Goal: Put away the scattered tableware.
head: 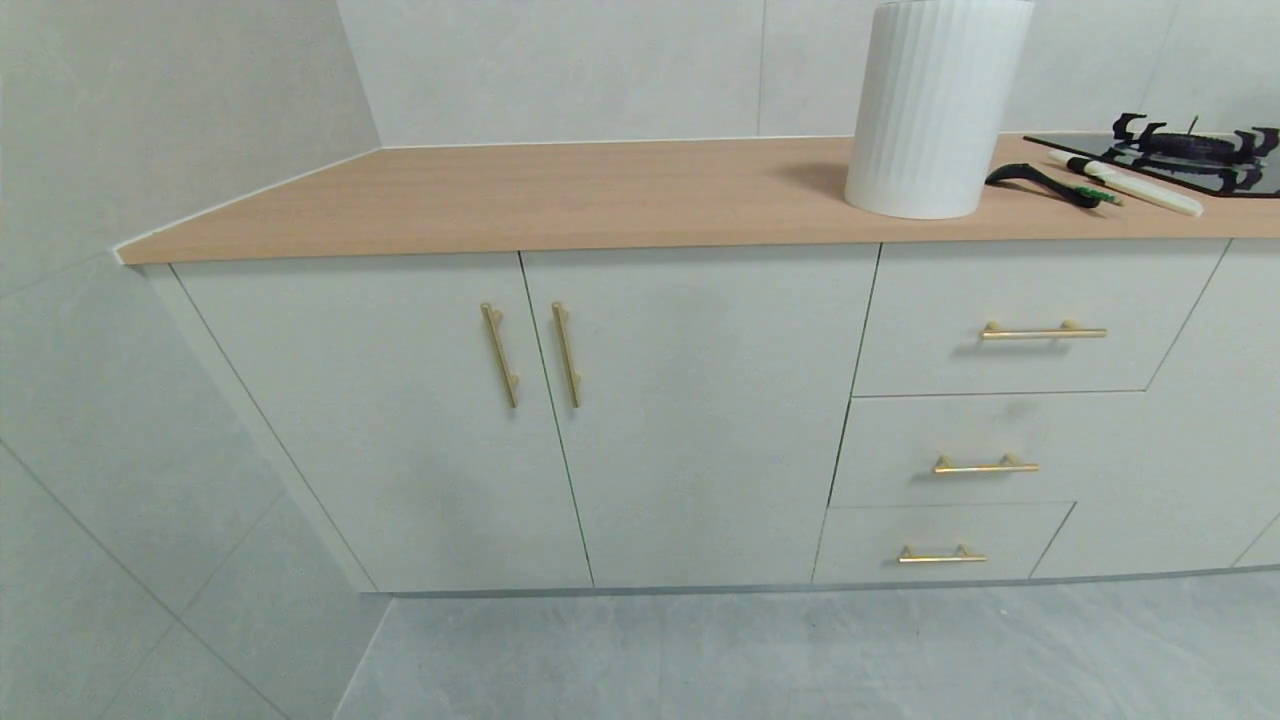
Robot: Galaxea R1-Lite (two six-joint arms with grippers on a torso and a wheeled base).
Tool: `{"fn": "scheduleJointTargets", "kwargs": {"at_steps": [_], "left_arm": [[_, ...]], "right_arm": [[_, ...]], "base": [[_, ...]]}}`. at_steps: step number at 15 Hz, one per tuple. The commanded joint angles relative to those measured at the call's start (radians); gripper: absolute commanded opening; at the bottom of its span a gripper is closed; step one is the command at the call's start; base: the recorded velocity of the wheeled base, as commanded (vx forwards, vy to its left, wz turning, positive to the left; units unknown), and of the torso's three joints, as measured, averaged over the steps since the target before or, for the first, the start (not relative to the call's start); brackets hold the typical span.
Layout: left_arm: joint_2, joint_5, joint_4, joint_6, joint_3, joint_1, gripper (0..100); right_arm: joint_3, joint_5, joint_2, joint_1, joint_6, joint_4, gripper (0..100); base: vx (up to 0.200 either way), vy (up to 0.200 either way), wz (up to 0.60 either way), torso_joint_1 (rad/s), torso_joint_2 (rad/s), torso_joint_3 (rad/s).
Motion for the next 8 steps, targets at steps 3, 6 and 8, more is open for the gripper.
{"fn": "scheduleJointTargets", "kwargs": {"at_steps": [3,6,8], "left_arm": [[0.002,-0.056,0.002,-0.028,0.002,0.000,100],[0.003,-0.177,0.041,-0.030,0.002,0.000,100],[0.002,-0.177,0.041,-0.007,0.002,0.000,100]], "right_arm": [[-0.002,0.035,0.004,0.001,0.003,0.049,100],[-0.002,0.041,0.002,-0.001,0.004,0.047,100],[-0.002,0.041,0.004,-0.001,0.003,0.047,100]], "base": [[0.000,0.000,0.00,0.000,0.00,0.000],[0.000,0.000,0.00,0.000,0.00,0.000],[0.000,0.000,0.00,0.000,0.00,0.000]]}}
